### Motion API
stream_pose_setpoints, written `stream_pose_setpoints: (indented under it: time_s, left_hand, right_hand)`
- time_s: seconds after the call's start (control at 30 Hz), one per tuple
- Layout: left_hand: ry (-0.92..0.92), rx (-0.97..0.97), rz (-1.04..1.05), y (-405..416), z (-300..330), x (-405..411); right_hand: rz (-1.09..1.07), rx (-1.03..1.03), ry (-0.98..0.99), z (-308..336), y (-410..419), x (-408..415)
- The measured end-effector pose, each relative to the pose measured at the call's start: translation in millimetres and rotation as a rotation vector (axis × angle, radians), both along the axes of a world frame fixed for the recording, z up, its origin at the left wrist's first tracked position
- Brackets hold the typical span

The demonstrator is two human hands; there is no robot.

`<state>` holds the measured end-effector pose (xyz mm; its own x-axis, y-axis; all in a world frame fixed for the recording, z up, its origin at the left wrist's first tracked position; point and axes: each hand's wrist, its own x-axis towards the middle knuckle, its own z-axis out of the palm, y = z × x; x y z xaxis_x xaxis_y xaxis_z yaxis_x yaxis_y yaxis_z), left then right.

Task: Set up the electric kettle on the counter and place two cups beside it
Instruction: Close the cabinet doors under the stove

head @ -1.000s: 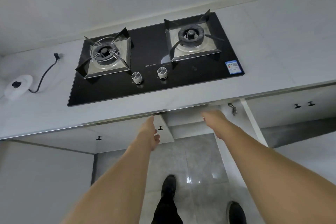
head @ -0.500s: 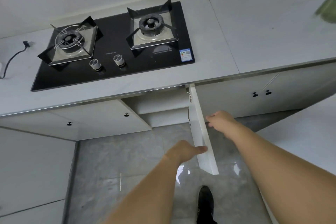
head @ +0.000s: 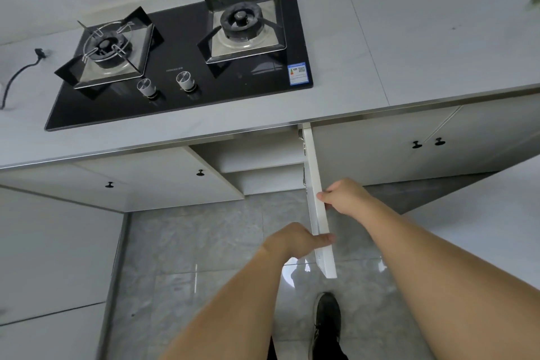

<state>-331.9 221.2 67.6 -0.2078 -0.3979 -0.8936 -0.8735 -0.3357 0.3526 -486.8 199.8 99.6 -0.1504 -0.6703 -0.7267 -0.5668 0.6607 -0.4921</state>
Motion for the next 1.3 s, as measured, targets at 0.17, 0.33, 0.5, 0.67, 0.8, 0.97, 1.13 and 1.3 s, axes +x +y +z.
stream_pose_setpoints:
  time_s: [0.17,0.33,0.5,0.67,0.8,0.97,1.13,1.3]
  left_hand:
    - [-0.047,-0.001,0.036,1,2,19]
    - [-0.050,0.011,0.101,-15,7,56]
    - [-0.061,0.004,0.196,-45,12,108]
    - [-0.066,-0.042,0.413,-86,15,166]
    - [-0.139,-0.193,0.577,-139,17,199]
    - [-0.050,-0.070,0.802,-189,19,205]
    - [0.178,0.215,1.031,-222,22,202]
    - [0.477,0.336,1.338,-229,24,207]
  right_hand:
    - [0.004,0.071,0.043,1,-11,21]
    - [0.028,0.121,0.040,1,-24,49]
    - [-0.009,0.153,-0.080,-1,-49,86]
    - [-0.102,0.122,-0.128,-8,-86,130]
    - [-0.174,0.057,-0.053,-17,-126,172]
    - [-0.371,0.084,-0.166,-16,-166,189]
    - [-0.745,0.219,-0.426,-4,-183,192]
    - [-0.866,0.260,-0.779,1,-189,181]
